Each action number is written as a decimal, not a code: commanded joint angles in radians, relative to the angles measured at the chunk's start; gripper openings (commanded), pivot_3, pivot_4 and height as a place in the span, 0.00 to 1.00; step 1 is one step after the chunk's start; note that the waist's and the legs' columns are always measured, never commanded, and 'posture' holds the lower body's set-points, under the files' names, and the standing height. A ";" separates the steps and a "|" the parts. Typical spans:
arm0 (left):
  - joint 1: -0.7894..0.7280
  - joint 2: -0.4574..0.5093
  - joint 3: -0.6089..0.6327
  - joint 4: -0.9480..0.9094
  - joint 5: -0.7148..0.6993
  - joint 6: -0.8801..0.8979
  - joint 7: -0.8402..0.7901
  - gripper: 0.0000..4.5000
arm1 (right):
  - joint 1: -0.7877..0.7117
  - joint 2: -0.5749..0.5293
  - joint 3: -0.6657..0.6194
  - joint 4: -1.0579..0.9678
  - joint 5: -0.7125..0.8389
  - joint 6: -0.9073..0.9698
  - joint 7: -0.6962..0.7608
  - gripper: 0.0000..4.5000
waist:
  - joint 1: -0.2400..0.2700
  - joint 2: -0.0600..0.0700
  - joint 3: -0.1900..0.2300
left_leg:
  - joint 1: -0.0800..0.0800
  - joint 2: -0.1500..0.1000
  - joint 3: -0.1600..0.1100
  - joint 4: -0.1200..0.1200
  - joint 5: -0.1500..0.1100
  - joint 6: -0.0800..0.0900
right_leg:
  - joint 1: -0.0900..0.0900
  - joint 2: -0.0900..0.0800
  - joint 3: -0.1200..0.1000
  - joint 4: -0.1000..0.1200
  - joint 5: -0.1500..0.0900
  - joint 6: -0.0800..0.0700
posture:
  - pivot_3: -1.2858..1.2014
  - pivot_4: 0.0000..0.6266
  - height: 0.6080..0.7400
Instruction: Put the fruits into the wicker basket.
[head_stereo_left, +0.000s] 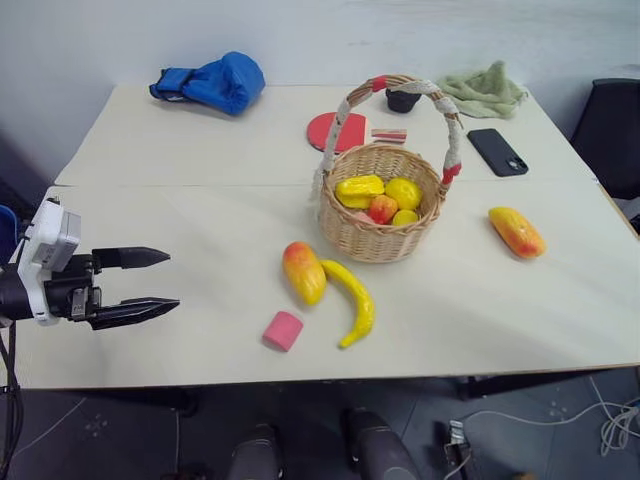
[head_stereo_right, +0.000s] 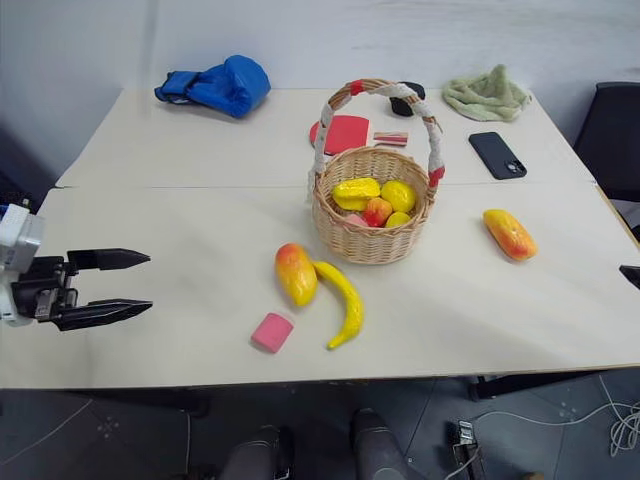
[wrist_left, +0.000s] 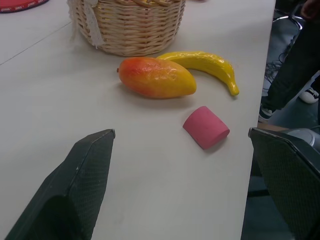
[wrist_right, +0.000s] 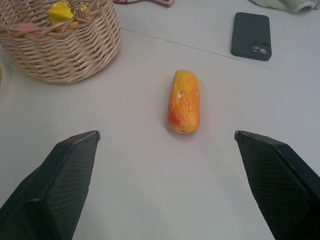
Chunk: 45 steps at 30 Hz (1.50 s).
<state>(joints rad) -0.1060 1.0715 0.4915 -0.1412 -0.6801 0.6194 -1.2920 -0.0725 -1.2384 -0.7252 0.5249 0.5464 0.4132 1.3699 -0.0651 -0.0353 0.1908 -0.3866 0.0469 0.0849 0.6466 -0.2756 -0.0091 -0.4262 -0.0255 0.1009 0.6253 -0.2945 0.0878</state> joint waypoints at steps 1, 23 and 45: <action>-0.003 0.005 0.026 -0.007 0.002 -0.028 0.006 1.00 | -0.016 -0.021 -0.011 0.019 -0.011 -0.023 0.007 1.00 | -0.002 0.000 0.000 | 0.000 0.000 0.002 0.000 0.000 0.000 | 0.000 0.000 0.000 0.000 0.000 0.000 | 0.52 0.24 1.00; -0.041 0.012 -0.044 0.019 0.023 -0.066 0.010 1.00 | -0.003 0.007 -0.010 -0.001 -0.045 -0.059 -0.026 1.00 | -0.020 0.000 0.000 | 0.001 0.000 0.008 0.000 0.000 0.000 | -0.001 0.000 0.003 0.001 0.001 0.003 | 0.52 0.24 1.00; -0.329 -0.119 -0.599 0.098 0.341 -0.413 -0.187 1.00 | -0.021 0.108 0.104 -0.995 0.397 0.357 -0.136 1.00 | -0.011 0.000 0.000 | -0.001 -0.001 0.007 0.002 -0.001 0.000 | -0.002 0.002 0.004 0.002 0.009 0.017 | 0.52 0.24 1.00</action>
<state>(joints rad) -0.4029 0.9637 -0.0908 -0.0771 -0.3655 0.2362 -1.4683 -0.0761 -1.1291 -0.6146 -0.4304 0.8976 0.7509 1.2611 -0.0763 -0.0355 0.1905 -0.3882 0.0460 0.0919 0.6487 -0.2770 -0.0091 -0.4282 -0.0231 0.1047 0.6264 -0.2857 0.1053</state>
